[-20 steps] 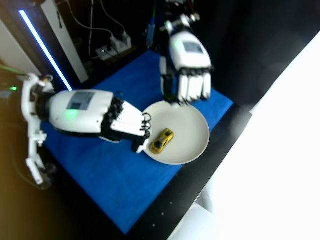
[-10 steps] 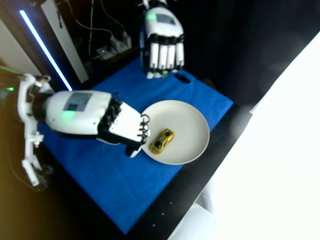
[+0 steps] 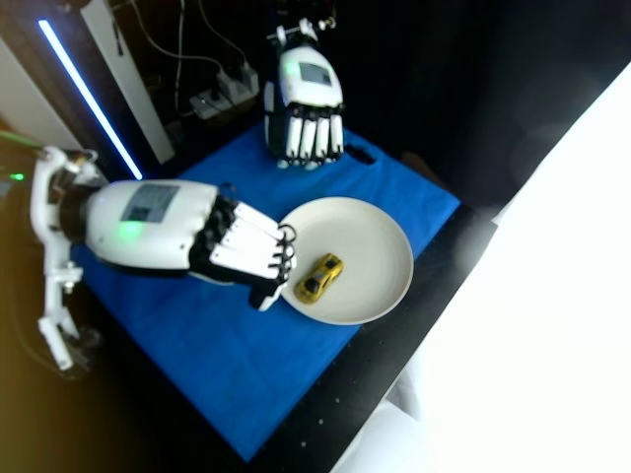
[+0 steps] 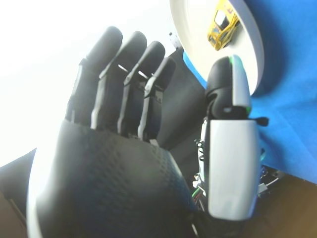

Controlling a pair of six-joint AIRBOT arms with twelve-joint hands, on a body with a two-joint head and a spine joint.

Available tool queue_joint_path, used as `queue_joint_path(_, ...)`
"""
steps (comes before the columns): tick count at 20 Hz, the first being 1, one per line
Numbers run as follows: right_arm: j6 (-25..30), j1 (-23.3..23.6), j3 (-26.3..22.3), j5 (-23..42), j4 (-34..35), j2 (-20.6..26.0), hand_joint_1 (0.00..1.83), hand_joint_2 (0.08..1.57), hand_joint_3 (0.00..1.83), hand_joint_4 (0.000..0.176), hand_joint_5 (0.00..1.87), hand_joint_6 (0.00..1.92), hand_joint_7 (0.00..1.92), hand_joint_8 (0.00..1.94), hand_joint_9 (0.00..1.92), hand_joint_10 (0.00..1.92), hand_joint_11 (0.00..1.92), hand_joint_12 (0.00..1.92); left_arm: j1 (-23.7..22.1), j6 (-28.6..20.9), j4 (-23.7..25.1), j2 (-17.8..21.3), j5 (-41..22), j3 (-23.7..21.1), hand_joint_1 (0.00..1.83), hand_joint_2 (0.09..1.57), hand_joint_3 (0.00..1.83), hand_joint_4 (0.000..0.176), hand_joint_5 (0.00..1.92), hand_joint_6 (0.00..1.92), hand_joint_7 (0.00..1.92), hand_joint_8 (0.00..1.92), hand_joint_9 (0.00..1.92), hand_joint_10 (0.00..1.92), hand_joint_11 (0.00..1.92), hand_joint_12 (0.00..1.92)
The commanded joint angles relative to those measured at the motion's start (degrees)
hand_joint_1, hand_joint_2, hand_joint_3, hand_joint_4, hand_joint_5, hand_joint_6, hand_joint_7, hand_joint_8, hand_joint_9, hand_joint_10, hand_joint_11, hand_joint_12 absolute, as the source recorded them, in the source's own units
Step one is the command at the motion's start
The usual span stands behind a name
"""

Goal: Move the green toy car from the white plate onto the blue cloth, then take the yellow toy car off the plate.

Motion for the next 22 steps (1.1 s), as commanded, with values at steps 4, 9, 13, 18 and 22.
queue_joint_path(4, -0.27, 0.73, 0.79, 6.52, 0.29, -0.71, 1.11, 1.05, 0.0, 0.0, 0.61, 0.37, 0.55, 0.67, 0.39, 1.13, 0.21, 1.64, 0.12, -0.32, -0.21, -0.11, -7.62, -0.25, 0.7, 0.88, 0.0, 0.175, 0.31, 0.0, 0.14, 0.0, 0.1, 0.18, 0.0, 1.15)
queue_joint_path(9, -0.27, 0.77, 4.5, 3.45, 1.02, -3.85, 1.05, 1.03, 0.0, 0.0, 0.64, 0.36, 0.66, 0.41, 0.49, 0.89, 0.29, 1.53, 2.42, -0.32, -3.71, 0.35, -14.67, -0.61, 0.29, 0.99, 0.01, 0.111, 0.3, 0.01, 0.25, 0.01, 0.21, 0.05, 0.0, 0.94)
queue_joint_path(13, -0.27, 0.87, 7.53, 2.01, 2.61, -7.83, 1.03, 1.05, 0.0, 0.0, 0.67, 0.09, 0.72, 0.07, 0.53, 0.57, 0.18, 1.52, 3.18, 0.64, -6.31, 0.5, -17.99, -0.61, 0.2, 1.12, 0.0, 0.091, 0.42, 0.02, 0.35, 0.02, 0.32, 0.08, 0.0, 1.06)
queue_joint_path(18, -0.27, 2.32, 10.71, 0.23, 3.83, -11.41, 0.99, 0.99, 0.0, 0.0, 0.76, 0.07, 0.82, 0.06, 0.54, 0.77, 0.26, 1.56, 3.44, 0.85, -7.12, 0.36, -19.17, -0.62, 0.31, 1.11, 0.0, 0.114, 0.5, 0.01, 0.39, 0.01, 0.32, 0.1, 0.0, 1.04)
queue_joint_path(22, -0.27, 3.24, 12.29, -0.48, 4.33, -13.08, 1.01, 0.94, 0.0, 0.0, 0.77, 0.02, 0.63, 1.44, 0.68, 1.71, 0.65, 1.91, 3.46, 0.9, -7.3, 0.18, -19.33, -0.67, 0.32, 1.11, 0.0, 0.11, 0.55, 0.02, 0.43, 0.02, 0.34, 0.13, 0.0, 1.09)
